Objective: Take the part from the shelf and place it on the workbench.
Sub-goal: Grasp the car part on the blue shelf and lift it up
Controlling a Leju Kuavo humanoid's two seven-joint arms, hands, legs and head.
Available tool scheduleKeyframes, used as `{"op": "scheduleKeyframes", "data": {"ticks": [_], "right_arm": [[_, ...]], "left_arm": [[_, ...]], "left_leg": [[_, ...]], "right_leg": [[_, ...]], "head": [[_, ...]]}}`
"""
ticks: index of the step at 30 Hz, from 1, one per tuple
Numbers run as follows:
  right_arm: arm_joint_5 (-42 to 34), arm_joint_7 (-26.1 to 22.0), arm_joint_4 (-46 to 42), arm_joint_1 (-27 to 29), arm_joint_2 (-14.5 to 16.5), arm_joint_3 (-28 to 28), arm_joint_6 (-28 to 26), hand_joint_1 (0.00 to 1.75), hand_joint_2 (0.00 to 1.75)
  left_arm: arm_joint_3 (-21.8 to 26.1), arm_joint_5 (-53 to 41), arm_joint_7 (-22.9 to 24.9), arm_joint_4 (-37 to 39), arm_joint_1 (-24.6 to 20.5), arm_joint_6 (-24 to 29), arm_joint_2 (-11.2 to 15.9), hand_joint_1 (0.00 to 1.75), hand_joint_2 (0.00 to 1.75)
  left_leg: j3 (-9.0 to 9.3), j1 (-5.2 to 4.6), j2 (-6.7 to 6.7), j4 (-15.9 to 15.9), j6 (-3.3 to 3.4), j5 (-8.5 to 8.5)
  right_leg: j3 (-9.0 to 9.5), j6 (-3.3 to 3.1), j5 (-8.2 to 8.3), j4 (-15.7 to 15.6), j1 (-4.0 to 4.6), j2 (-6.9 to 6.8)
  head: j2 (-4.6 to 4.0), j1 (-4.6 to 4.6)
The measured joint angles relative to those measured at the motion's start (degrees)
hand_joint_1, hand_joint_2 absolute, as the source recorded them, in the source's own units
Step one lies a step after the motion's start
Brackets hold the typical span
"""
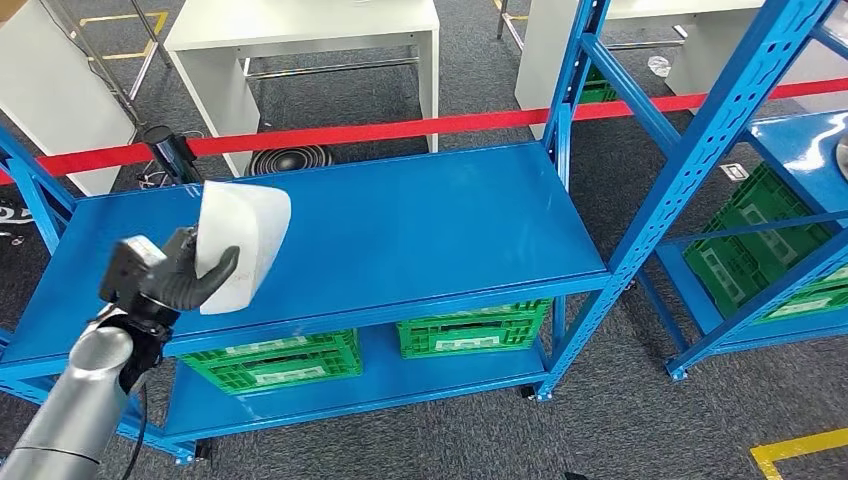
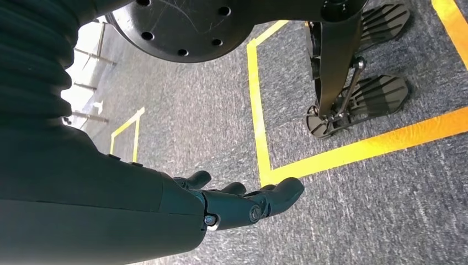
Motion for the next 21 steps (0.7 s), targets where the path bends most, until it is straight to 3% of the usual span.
{"op": "scheduleKeyframes", "data": {"ticks": [3,6,10,13,18,20,21], "right_arm": [[-0.07,0.01,0.00,0.04,0.00,-0.40,0.02,0.00,1.75],[-0.08,0.06,0.00,0.03,0.01,-0.68,0.03,0.00,1.75],[0.01,0.15,0.00,0.10,0.11,-0.75,0.05,0.00,1.75],[0.16,0.17,0.00,0.11,0.23,-0.76,0.05,0.00,1.75],[0.34,0.23,0.00,0.20,0.50,-0.76,0.05,0.00,1.75],[0.44,0.32,0.00,0.22,0.53,-0.76,0.05,0.00,1.75],[0.51,0.36,0.00,0.23,0.52,-0.76,0.07,0.00,1.75]], "left_arm": [[3.12,17.88,5.59,-5.88,1.08,-9.06,-0.69,1.75,1.75],[5.19,30.27,10.79,-11.30,2.44,-12.83,-1.49,1.75,1.75],[6.86,42.64,13.40,-18.99,6.16,-18.60,-3.00,1.75,1.75],[7.39,48.43,15.02,-24.41,9.62,-21.28,-3.91,1.75,1.75],[7.43,51.95,17.18,-31.00,15.79,-22.95,-4.55,1.75,1.75],[7.41,51.82,17.48,-32.89,17.82,-23.24,-5.02,1.75,1.75],[7.40,51.62,17.49,-33.62,18.68,-23.31,-5.30,1.75,1.75]], "left_leg": [[0.00,0.00,0.01,0.00,0.00,0.00],[0.00,0.01,-0.01,0.00,0.00,-0.01],[-0.01,0.00,0.00,0.00,0.03,-0.07],[-0.04,-0.11,0.02,0.11,0.15,-0.28],[0.24,-0.35,0.07,0.23,1.29,-0.66],[0.72,0.08,0.27,-0.65,1.57,0.05],[0.87,0.35,0.40,-1.10,1.69,0.32]], "right_leg": [[0.01,0.00,0.00,0.00,0.01,0.00],[0.02,0.01,-0.01,0.00,0.02,-0.02],[0.03,0.05,-0.05,0.00,0.01,-0.01],[0.05,0.18,-0.10,-0.05,-0.07,-0.02],[0.53,1.03,-0.27,-0.27,-0.25,-0.03],[0.42,1.42,-1.38,0.72,-0.12,-0.09],[-0.22,1.62,-2.96,2.57,-0.10,-0.13]], "head": [[0.00,0.00],[0.00,-0.01],[0.00,0.00],[0.00,-0.01],[0.00,-0.03],[0.00,0.02],[0.00,0.08]]}}
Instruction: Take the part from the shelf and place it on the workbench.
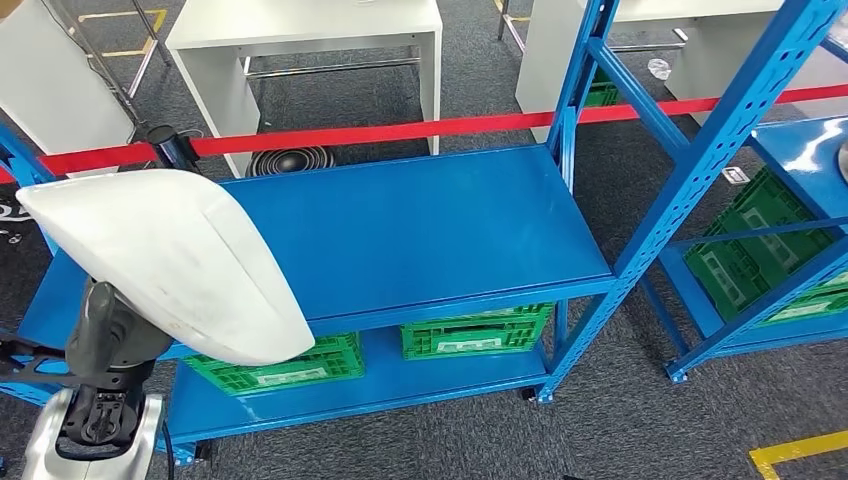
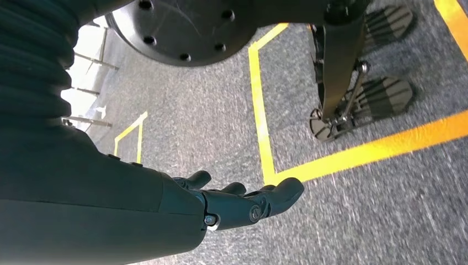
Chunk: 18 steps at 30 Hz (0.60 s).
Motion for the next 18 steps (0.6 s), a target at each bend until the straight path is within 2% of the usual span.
{"op": "scheduleKeyframes", "data": {"ticks": [2,3,4,5,6,8,9,10,13,14,15,17,18], "right_arm": [[0.18,-0.01,0.00,0.04,0.00,0.00,0.16,0.00,1.75],[0.30,-0.04,0.00,0.08,0.01,0.00,0.25,0.00,1.75],[0.41,-0.09,0.00,0.13,0.01,0.00,0.32,0.00,1.75],[0.54,-0.14,0.00,0.19,0.01,0.00,0.34,0.00,1.75],[0.65,-0.17,0.00,0.22,0.00,0.00,0.34,0.00,1.75],[0.80,-0.19,0.01,0.17,0.07,0.00,0.36,0.00,1.75],[0.83,-0.20,0.01,0.15,0.14,0.00,0.40,0.00,1.75],[0.85,-0.21,0.02,0.12,0.20,0.00,0.44,0.00,1.75],[0.89,-0.23,0.02,0.10,0.25,0.00,0.51,0.00,1.75],[0.90,-0.22,0.02,0.08,0.26,0.00,0.52,0.00,1.75],[0.91,-0.22,0.02,0.09,0.26,0.00,0.54,0.00,1.75],[0.99,-0.25,0.02,0.13,0.25,0.00,0.63,0.00,1.75],[1.15,-0.32,0.02,0.19,0.25,0.00,0.76,0.00,1.75]], "left_arm": [[0.00,-0.52,-0.01,-1.25,1.83,-0.15,-0.56,1.75,1.75],[0.00,-0.73,-0.02,-1.79,2.85,-0.23,-0.89,1.75,1.75],[0.00,-0.87,-0.04,-2.31,3.90,-0.33,-1.20,1.75,1.75],[0.00,-0.96,-0.07,-2.80,4.89,-0.43,-1.46,1.75,1.75],[0.00,-0.99,-0.11,-3.22,5.75,-0.50,-1.66,1.75,1.75],[0.00,-1.00,-0.18,-4.06,7.02,-0.60,-1.90,1.75,1.75],[0.00,-1.02,-0.19,-4.45,7.41,-0.62,-1.98,1.75,1.75],[0.01,-1.03,-0.20,-4.80,7.69,-0.62,-2.03,1.75,1.75],[0.05,-1.06,-0.23,-5.45,8.37,-0.62,-2.11,1.75,1.75],[0.09,-1.06,-0.23,-5.56,8.63,-0.62,-2.11,1.75,1.75],[0.12,-1.06,-0.23,-5.66,8.84,-0.62,-2.10,1.75,1.75],[0.28,-0.90,-0.29,-5.77,9.17,-0.67,-2.12,1.75,1.75],[0.43,-0.77,-0.36,-5.81,9.51,-0.74,-2.14,1.75,1.75]], "left_leg": [[-0.17,0.19,0.25,-0.17,0.11,0.18],[-0.39,0.25,0.35,-0.09,0.03,0.24],[-0.66,0.35,0.44,0.03,-0.10,0.32],[-1.00,0.52,0.49,0.24,-0.29,0.44],[-1.44,0.77,0.51,0.54,-0.56,0.58],[-2.39,1.19,0.40,1.40,-1.40,0.89],[-2.70,1.27,0.29,1.81,-1.89,1.04],[-2.88,1.24,0.16,2.13,-2.38,1.22],[-3.10,1.32,-0.05,2.00,-3.68,1.86],[-3.51,1.42,0.00,2.46,-4.00,0.94],[-4.16,1.50,0.05,3.98,-4.20,-1.03],[-5.91,1.48,0.14,10.48,-4.37,-7.30],[-6.49,1.44,0.14,14.39,-4.39,-9.80]], "right_leg": [[-2.64,0.49,-4.35,6.63,-0.32,-0.07],[-3.93,0.78,-5.97,9.98,-0.54,-0.09],[-4.54,1.07,-6.57,11.92,-0.77,-0.12],[-4.10,1.36,-6.04,11.71,-1.01,-0.15],[-2.46,1.67,-4.60,9.15,-1.27,-0.18],[2.03,2.21,-1.75,1.63,-1.61,-0.18],[3.34,2.08,-0.78,-0.68,-1.61,-0.09],[3.71,1.69,-0.47,-1.55,-1.57,0.02],[2.41,-0.21,0.25,-1.08,-1.40,0.01],[1.89,-0.78,0.78,-1.13,-1.37,-0.12],[1.26,-1.30,1.44,-1.21,-1.39,-0.25],[-0.21,-1.88,2.71,-1.25,-1.27,-0.43],[-0.93,-1.98,3.32,-1.24,-1.14,-0.49]], "head": [[0.00,0.10],[0.00,0.12],[0.00,0.13],[0.00,0.13],[0.00,0.12],[0.00,0.24],[0.00,0.36],[0.00,0.44],[0.00,0.36],[0.00,0.30],[0.00,0.25],[0.00,0.10],[0.00,0.06]]}}
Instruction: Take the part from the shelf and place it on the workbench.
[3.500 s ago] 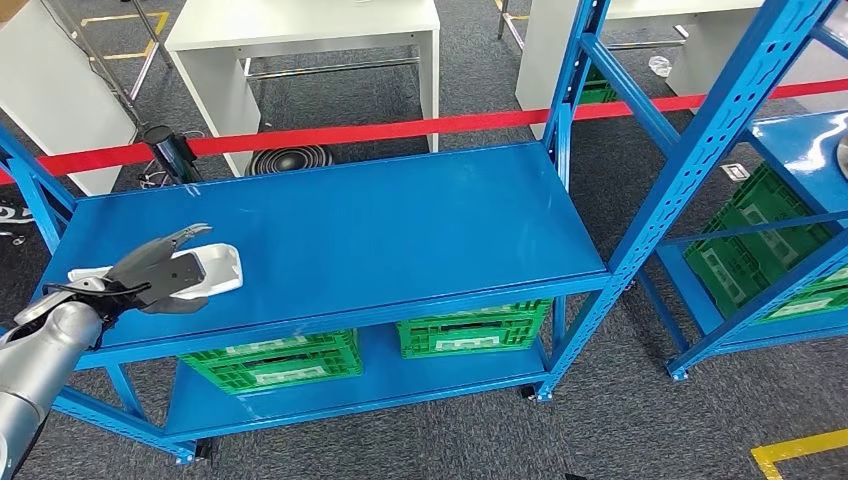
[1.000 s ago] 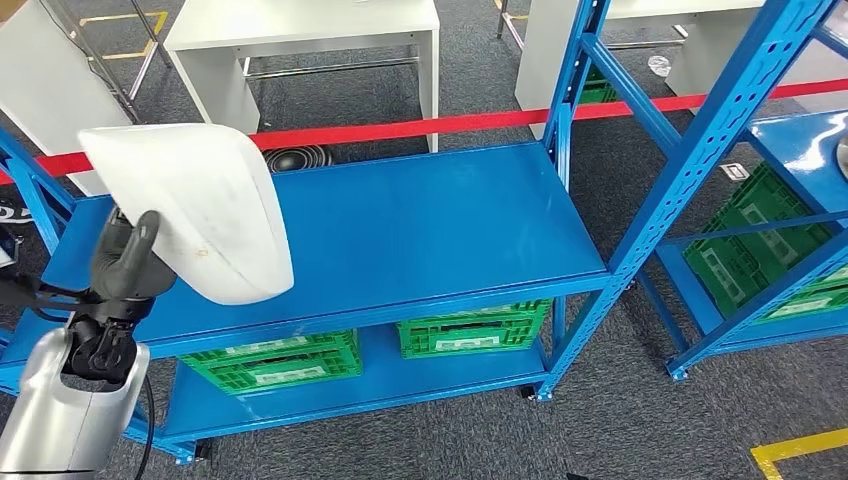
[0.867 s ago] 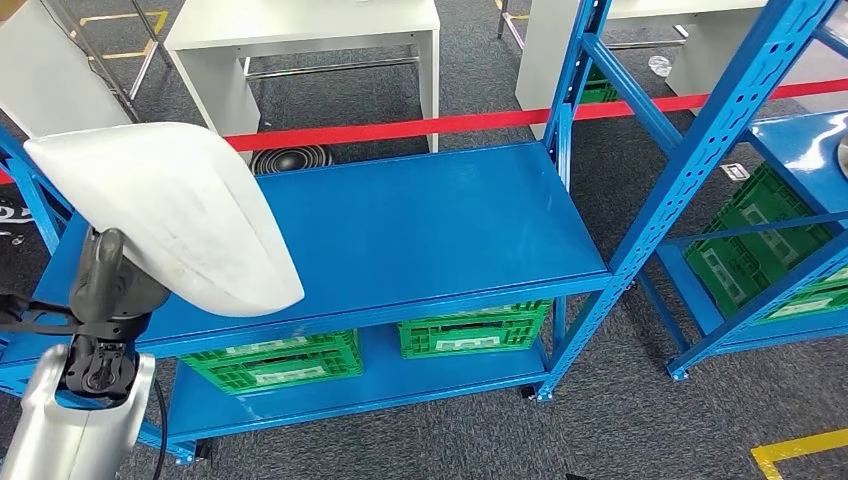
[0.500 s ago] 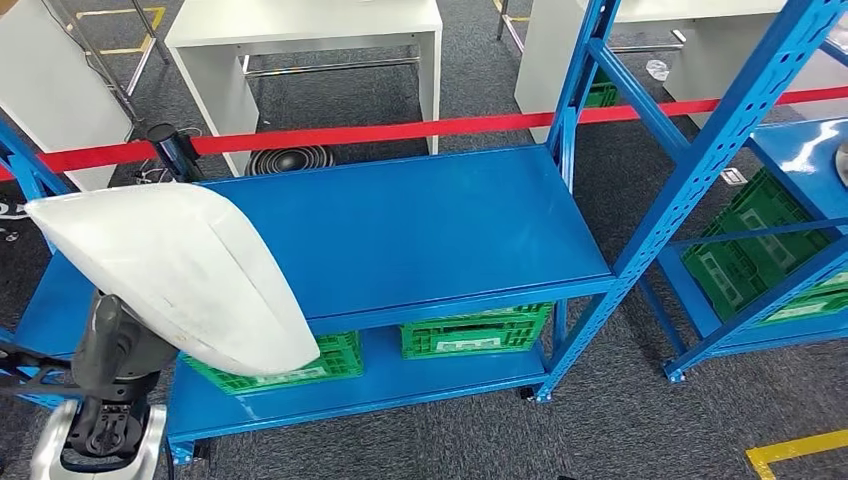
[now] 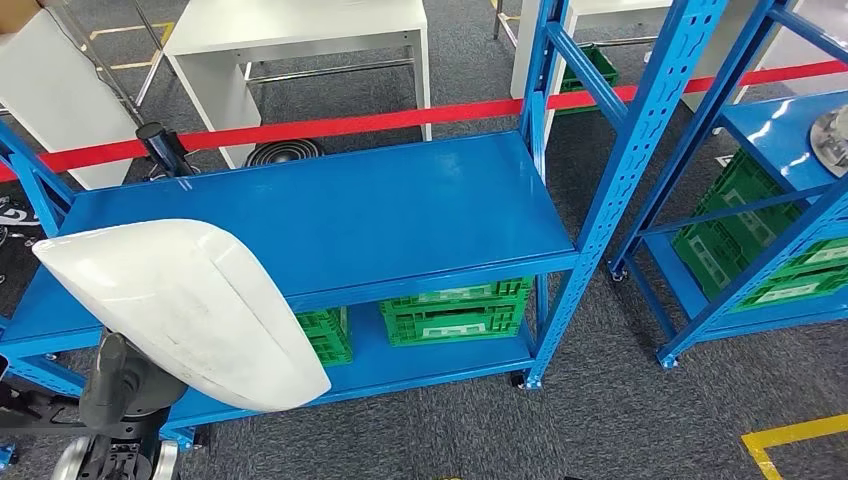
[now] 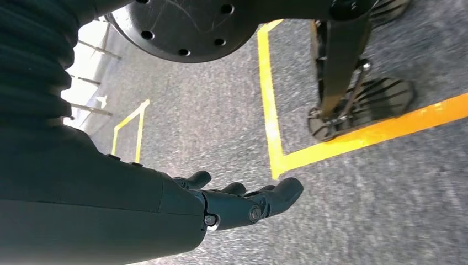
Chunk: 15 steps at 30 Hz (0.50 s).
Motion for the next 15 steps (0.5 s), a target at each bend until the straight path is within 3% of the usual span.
{"op": "scheduleKeyframes", "data": {"ticks": [1,2,3,5,7,8,10,11,12,15], "right_arm": [[0.20,-0.10,0.00,0.05,0.01,0.00,0.19,0.00,1.75],[0.50,-0.19,0.00,0.10,0.01,0.00,0.37,0.00,1.75],[0.84,-0.22,0.00,0.16,0.01,0.01,0.50,0.00,1.75],[1.47,0.18,0.00,0.20,0.02,0.08,0.51,0.00,1.75],[1.92,0.89,0.00,0.22,0.02,0.15,0.40,0.00,1.75],[2.09,1.14,0.00,0.22,0.01,0.17,0.32,0.00,1.75],[2.33,1.40,0.00,0.29,-0.08,0.20,0.17,0.00,1.75],[2.40,1.40,0.00,0.33,-0.19,0.21,0.10,0.00,1.75],[2.49,1.35,0.00,0.37,-0.29,0.21,0.14,0.00,1.75],[3.10,0.40,0.00,0.43,-0.56,0.35,1.20,0.00,1.75]], "left_arm": [[0.22,0.13,-0.08,-0.05,0.57,-0.13,-0.02,1.75,1.75],[0.48,0.16,-0.16,-0.17,1.35,-0.26,-0.03,1.75,1.75],[0.74,0.05,-0.24,-0.36,2.20,-0.39,-0.04,1.75,1.75],[1.30,-0.61,-0.45,-0.95,3.61,-0.53,-0.09,1.75,1.75],[1.93,-1.26,-0.77,-1.60,4.63,-0.58,-0.25,1.75,1.75],[2.25,-1.55,-0.92,-1.87,5.12,-0.60,-0.36,1.75,1.75],[2.77,-2.33,-1.07,-2.27,6.13,-0.60,-0.58,1.75,1.75],[2.97,-2.72,-1.11,-2.45,6.60,-0.60,-0.74,1.75,1.75],[3.20,-3.06,-1.30,-2.67,7.13,-0.60,-0.93,1.75,1.75],[3.95,-3.64,-2.54,-3.34,9.19,-0.72,-1.53,1.75,1.75]], "left_leg": [[-0.01,-0.06,-0.01,3.01,0.05,-1.31],[0.82,-0.14,-0.02,4.30,0.22,-1.35],[2.64,-0.25,-0.02,3.51,0.50,-0.49],[8.69,-0.65,-0.03,-3.57,1.45,1.14],[13.75,-1.17,-0.03,-10.93,2.13,0.92],[14.73,-1.41,-0.03,-12.77,2.35,0.58],[14.44,-1.51,0.03,-13.58,2.85,1.30],[14.13,-1.41,0.15,-13.81,3.30,1.87],[13.66,-1.27,0.28,-14.07,3.80,2.56],[11.59,-1.24,0.62,-14.16,4.59,4.60]], "right_leg": [[-0.76,-0.04,0.61,0.03,0.15,-0.04],[-1.46,-0.04,1.19,0.06,0.29,-0.04],[-2.09,0.00,1.74,0.09,0.41,-0.02],[-3.10,0.22,2.70,0.12,0.57,0.00],[-3.50,0.79,3.63,0.02,0.63,-0.03],[-3.53,1.17,4.12,-0.14,0.58,-0.07],[-3.45,1.99,4.90,-0.55,0.45,-0.06],[-3.65,2.33,4.41,-0.30,0.42,-0.02],[-4.08,2.59,2.83,0.79,0.42,0.04],[-6.34,3.10,-5.37,9.58,0.40,0.13]], "head": [[0.00,-0.02],[0.00,-0.02],[0.00,-0.03],[0.00,-0.02],[0.00,0.01],[0.00,-0.06],[0.00,-0.20],[0.00,-0.24],[0.00,-0.14],[0.00,0.17]]}}
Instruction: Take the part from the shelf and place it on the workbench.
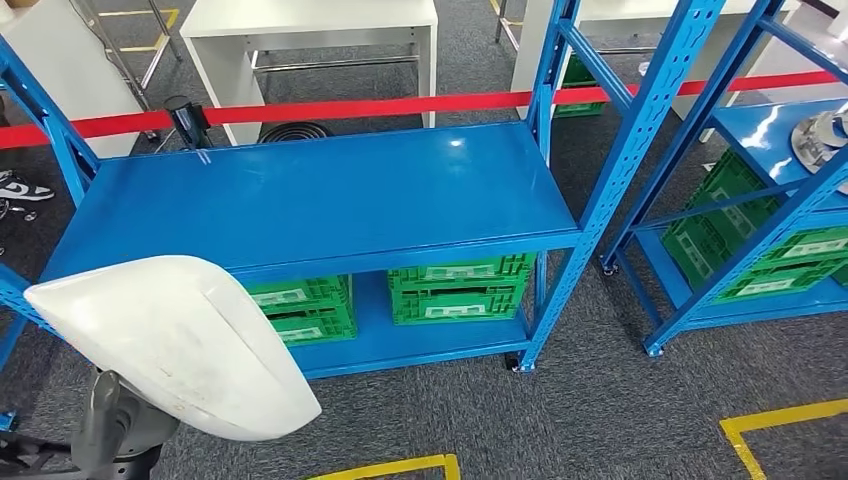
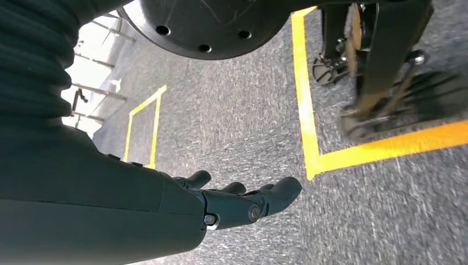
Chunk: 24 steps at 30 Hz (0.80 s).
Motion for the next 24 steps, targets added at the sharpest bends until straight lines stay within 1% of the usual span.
{"op": "scheduleKeyframes", "data": {"ticks": [1,2,3,4,5,6,7,8,9,10,11,12,13,14,15,16,17,18,19,20,21,22,23,24], "right_arm": [[0.20,-0.70,0.00,0.00,-0.09,0.11,0.64,0.00,1.75],[0.31,-1.53,0.00,0.00,-0.16,0.22,1.28,0.00,1.75],[0.27,-2.46,0.00,-0.02,-0.22,0.31,1.83,0.00,1.75],[0.04,-3.35,0.00,-0.05,-0.26,0.34,2.22,0.00,1.75],[-0.27,-4.02,0.00,-0.13,-0.27,0.34,2.39,0.00,1.75],[-0.64,-4.43,0.00,-0.24,-0.24,0.34,2.37,0.00,1.75],[-0.99,-4.58,0.01,-0.34,-0.10,0.33,2.24,0.00,1.75],[-1.21,-4.56,0.01,-0.43,0.08,0.33,2.07,0.00,1.75],[-1.34,-4.45,0.02,-0.47,0.32,0.33,1.86,0.00,1.75],[-1.40,-4.32,0.03,-0.46,0.61,0.33,1.65,0.00,1.75],[-1.40,-4.22,0.05,-0.48,0.84,0.33,1.44,0.00,1.75],[-1.38,-4.14,0.07,-0.50,1.03,0.33,1.27,0.00,1.75],[-1.37,-4.11,0.08,-0.51,1.17,0.33,1.17,0.00,1.75],[-1.38,-4.10,0.09,-0.52,1.24,0.33,1.12,0.00,1.75],[-1.43,-4.10,0.09,-0.50,1.27,0.33,1.10,0.00,1.75],[-1.51,-4.10,0.09,-0.46,1.30,0.33,1.08,0.00,1.75],[-1.62,-4.10,0.09,-0.43,1.32,0.31,1.02,0.00,1.75],[-1.80,-4.09,0.09,-0.41,1.31,0.27,0.92,0.00,1.75],[-2.01,-4.07,0.09,-0.41,1.31,0.23,0.74,0.00,1.75],[-2.32,-4.05,0.08,-0.44,1.28,0.16,0.50,0.00,1.75],[-2.84,-4.10,0.07,-0.47,1.20,0.03,0.20,0.00,1.75],[-3.44,-4.21,0.06,-0.49,1.12,-0.18,-0.12,0.00,1.75],[-4.09,-4.36,0.05,-0.51,1.00,-0.48,-0.44,0.00,1.75],[-4.66,-4.49,0.04,-0.53,0.87,-0.85,-0.71,0.00,1.75]], "left_arm": [[0.35,-0.06,-0.51,-0.11,0.61,-0.08,-0.08,1.75,1.75],[0.74,-0.07,-1.00,-0.14,1.04,-0.15,-0.07,1.75,1.75],[1.19,-0.07,-1.46,-0.10,1.30,-0.22,-0.02,1.75,1.75],[1.65,-0.07,-1.82,-0.04,1.43,-0.28,0.06,1.75,1.75],[1.98,-0.07,-2.02,0.01,1.48,-0.31,0.16,1.75,1.75],[2.22,-0.06,-2.06,0.05,1.47,-0.34,0.26,1.75,1.75],[2.34,-0.06,-1.85,0.08,1.39,-0.35,0.34,1.75,1.75],[2.38,-0.06,-1.52,0.07,1.24,-0.31,0.37,1.75,1.75],[2.38,-0.12,-1.13,0.07,1.02,-0.25,0.39,1.75,1.75],[2.37,-0.28,-0.70,0.06,0.81,-0.13,0.39,1.75,1.75],[2.36,-0.46,-0.43,0.04,0.65,0.05,0.39,1.75,1.75],[2.35,-0.72,-0.25,0.03,0.56,0.22,0.40,1.75,1.75],[2.34,-0.95,-0.12,-0.01,0.53,0.42,0.44,1.75,1.75],[2.33,-1.09,-0.08,-0.05,0.53,0.60,0.47,1.75,1.75],[2.33,-1.24,-0.05,-0.09,0.52,0.73,0.51,1.75,1.75],[2.33,-1.34,-0.05,-0.11,0.53,0.84,0.57,1.75,1.75],[2.33,-1.41,-0.10,-0.09,0.55,0.90,0.64,1.75,1.75],[2.32,-1.47,-0.19,-0.07,0.56,0.91,0.76,1.75,1.75],[2.31,-1.48,-0.28,-0.04,0.55,0.92,0.90,1.75,1.75],[2.28,-1.45,-0.40,-0.02,0.51,0.92,1.06,1.75,1.75],[2.20,-1.41,-0.48,0.00,0.41,0.92,1.20,1.75,1.75],[2.09,-1.34,-0.57,0.04,0.29,0.91,1.29,1.75,1.75],[1.95,-1.28,-0.68,0.09,0.18,0.91,1.38,1.75,1.75],[1.78,-1.25,-0.75,0.16,0.10,0.91,1.43,1.75,1.75]], "left_leg": [[-0.86,-0.04,0.08,0.17,0.00,0.66],[-1.84,-0.07,0.14,0.41,-0.03,1.31],[-2.94,-0.08,0.16,0.75,-0.13,1.92],[-4.04,-0.07,0.16,1.14,-0.29,2.48],[-5.00,-0.06,0.16,1.60,-0.49,2.98],[-5.81,-0.11,0.14,2.06,-0.75,3.41],[-6.27,-0.16,0.14,2.34,-1.07,3.84],[-6.50,-0.21,0.14,2.49,-1.42,4.26],[-6.59,-0.23,0.14,2.37,-1.81,4.75],[-6.62,-0.15,0.13,2.16,-2.20,5.23],[-6.87,-0.05,0.05,2.24,-2.58,5.05],[-7.34,0.05,-0.04,2.93,-2.94,3.83],[-8.00,0.15,-0.13,4.76,-3.30,1.39],[-8.77,0.25,-0.20,7.72,-3.62,-1.87],[-9.48,0.32,-0.22,11.41,-3.91,-4.88],[-9.87,0.40,-0.22,15.04,-4.13,-6.76],[-9.70,0.45,-0.22,17.59,-4.26,-7.08],[-8.73,0.51,-0.22,18.43,-4.32,-6.03],[-6.78,0.58,-0.22,17.21,-4.33,-4.33],[-3.82,0.66,-0.26,14.04,-4.31,-3.03],[-0.23,0.64,-0.36,9.52,-4.24,-2.89],[2.82,0.55,-0.49,5.32,-3.96,-3.59],[4.76,0.42,-0.59,2.23,-3.60,-4.57],[5.52,0.21,-0.66,0.64,-3.11,-5.28]], "right_leg": [[-0.35,0.13,-1.32,3.05,0.00,0.00],[-0.04,0.20,-1.25,4.83,0.00,-0.01],[1.19,0.21,-0.02,4.75,-0.01,-0.02],[3.41,0.15,1.59,2.72,-0.01,-0.03],[6.37,0.00,2.42,-0.89,-0.01,-0.03],[9.30,-0.24,2.33,-5.09,0.10,-0.03],[11.26,-0.56,1.91,-8.24,0.24,0.00],[12.29,-0.92,1.22,-10.24,0.37,0.06],[12.37,-1.30,1.14,-10.98,0.53,0.11],[11.91,-1.73,1.70,-10.94,0.51,0.11],[11.54,-2.15,2.25,-11.13,0.44,0.02],[10.95,-2.60,3.00,-11.29,0.35,-0.08],[10.19,-2.96,3.83,-11.43,0.21,-0.17],[9.31,-3.16,4.58,-11.44,0.17,-0.23],[8.35,-3.24,5.35,-11.43,0.15,-0.22],[7.43,-3.19,6.13,-11.39,0.14,-0.24],[6.48,-3.09,6.88,-11.32,0.13,-0.28],[5.54,-2.94,7.61,-11.21,0.11,-0.32],[4.64,-2.76,8.29,-11.07,0.06,-0.36],[3.80,-2.51,8.91,-10.87,0.02,-0.38],[3.13,-2.20,9.45,-10.62,0.04,-0.34],[2.69,-1.84,9.94,-10.42,0.07,-0.32],[2.47,-1.48,10.44,-10.33,0.11,-0.29],[2.37,-1.09,10.95,-10.39,0.13,-0.27]], "head": [[0.00,0.02],[0.00,0.03],[0.00,0.03],[0.00,0.04],[0.00,0.04],[0.00,0.06],[0.00,0.06],[0.00,0.07],[0.00,0.07],[0.00,0.05],[0.00,0.05],[0.00,-0.03],[0.00,-0.10],[0.00,-0.17],[0.00,-0.23],[0.00,-0.23],[0.00,-0.22],[0.00,-0.23],[0.00,-0.23],[0.00,-0.23],[0.00,-0.26],[0.00,-0.26],[0.00,-0.29],[0.00,-0.29]]}}
